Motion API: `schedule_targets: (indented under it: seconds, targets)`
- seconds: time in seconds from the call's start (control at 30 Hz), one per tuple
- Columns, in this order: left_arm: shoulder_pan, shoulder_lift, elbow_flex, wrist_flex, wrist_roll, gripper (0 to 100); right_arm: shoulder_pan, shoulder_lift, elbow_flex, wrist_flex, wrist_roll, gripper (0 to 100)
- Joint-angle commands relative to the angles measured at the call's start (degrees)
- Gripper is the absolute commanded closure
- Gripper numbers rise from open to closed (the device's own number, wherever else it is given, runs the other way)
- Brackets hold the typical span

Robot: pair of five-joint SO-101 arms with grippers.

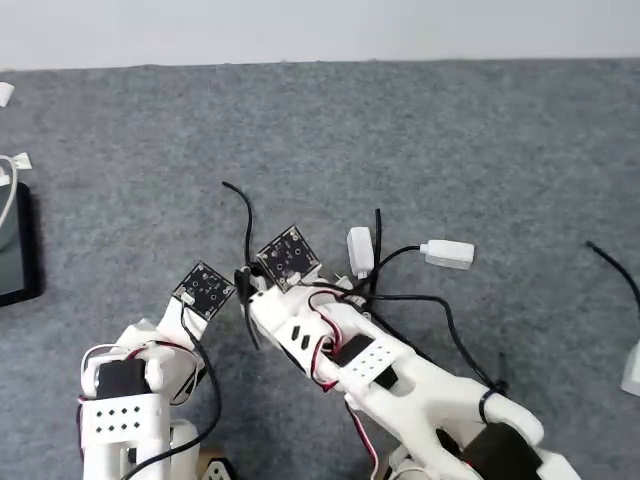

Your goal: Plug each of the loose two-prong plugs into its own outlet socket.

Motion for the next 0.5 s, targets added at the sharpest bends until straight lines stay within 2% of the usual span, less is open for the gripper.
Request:
schedule_targets:
  seconds: [0.0,0.47]
  targets:
    - [-0.09,-0.62,-0.31,0.62,0.53,88,1.45,0.31,-3.52,-1.63,2.81,99.1]
    - [0.0,-0.7,-0.04,0.53,0.53,88,2.33,0.48,-4.04,-1.36,4.4,99.1]
